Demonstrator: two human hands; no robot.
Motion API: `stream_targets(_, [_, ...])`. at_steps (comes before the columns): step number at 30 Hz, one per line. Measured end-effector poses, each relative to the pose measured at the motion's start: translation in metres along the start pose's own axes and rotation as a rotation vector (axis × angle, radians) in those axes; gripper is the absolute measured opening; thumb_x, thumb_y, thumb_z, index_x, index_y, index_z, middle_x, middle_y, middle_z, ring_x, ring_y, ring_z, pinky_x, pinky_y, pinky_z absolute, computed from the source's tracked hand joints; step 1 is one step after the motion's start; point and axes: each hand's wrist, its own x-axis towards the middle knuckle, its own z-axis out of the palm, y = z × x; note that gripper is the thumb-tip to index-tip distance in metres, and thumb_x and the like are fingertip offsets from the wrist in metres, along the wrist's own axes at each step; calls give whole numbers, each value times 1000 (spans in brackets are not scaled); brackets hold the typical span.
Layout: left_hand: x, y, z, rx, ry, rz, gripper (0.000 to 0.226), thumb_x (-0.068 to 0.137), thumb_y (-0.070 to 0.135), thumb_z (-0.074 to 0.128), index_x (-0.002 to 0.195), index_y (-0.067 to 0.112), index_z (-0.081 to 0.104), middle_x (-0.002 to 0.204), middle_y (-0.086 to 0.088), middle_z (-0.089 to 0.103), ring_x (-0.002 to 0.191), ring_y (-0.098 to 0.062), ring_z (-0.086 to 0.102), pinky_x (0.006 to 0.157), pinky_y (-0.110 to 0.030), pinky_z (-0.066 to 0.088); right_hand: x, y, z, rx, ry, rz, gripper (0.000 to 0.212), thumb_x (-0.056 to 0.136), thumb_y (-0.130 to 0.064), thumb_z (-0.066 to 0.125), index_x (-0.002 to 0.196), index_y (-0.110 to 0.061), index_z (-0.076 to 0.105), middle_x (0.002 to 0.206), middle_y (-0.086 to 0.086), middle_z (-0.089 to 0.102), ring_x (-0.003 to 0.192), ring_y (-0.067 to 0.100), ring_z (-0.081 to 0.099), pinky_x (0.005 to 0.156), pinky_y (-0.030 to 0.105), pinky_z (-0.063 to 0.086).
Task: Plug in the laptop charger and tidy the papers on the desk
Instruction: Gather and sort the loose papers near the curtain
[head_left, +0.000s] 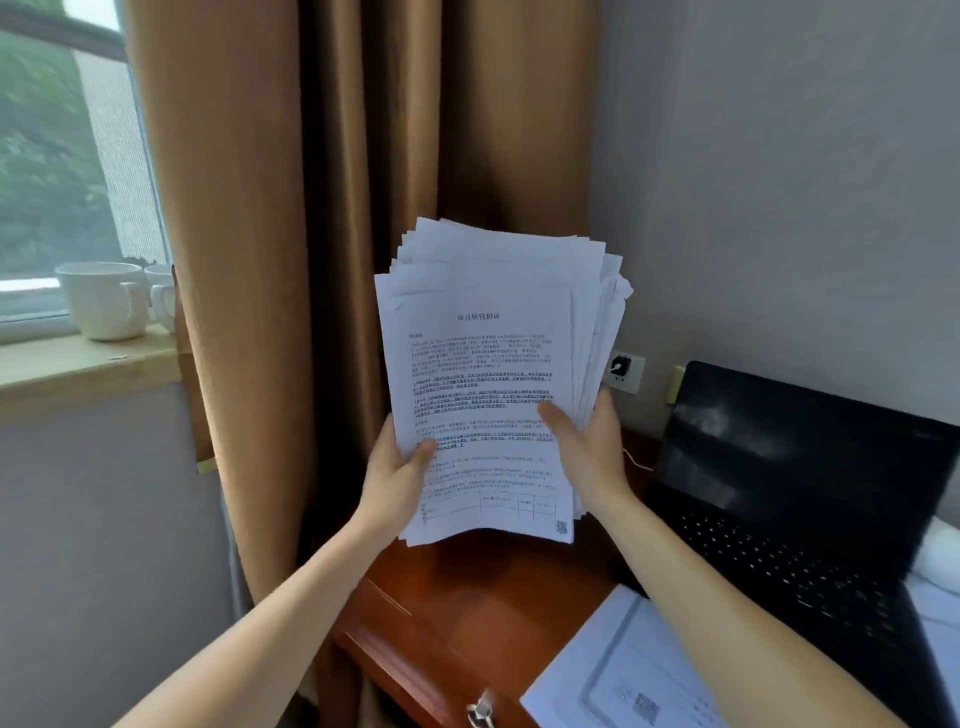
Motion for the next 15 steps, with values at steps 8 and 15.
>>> stream_targets(8, [-2, -24, 8, 32, -8, -169, 40, 99, 34, 69, 138, 27, 61, 125, 13, 73, 115, -8, 70, 105, -46, 55, -29, 45, -11, 14, -13, 78, 40, 94, -22, 72, 130, -25, 55, 123, -9, 69, 115, 7, 65, 104, 41, 52])
stream_targets(15, [32, 17, 6, -91, 153, -95, 57, 84, 44, 81, 132, 22, 61, 118, 4, 76, 104, -17, 75, 86, -41, 63, -11, 30, -5, 72, 16, 76, 46, 89, -35, 77, 129, -26, 55, 119, -9, 71, 111, 10, 68, 98, 44, 56])
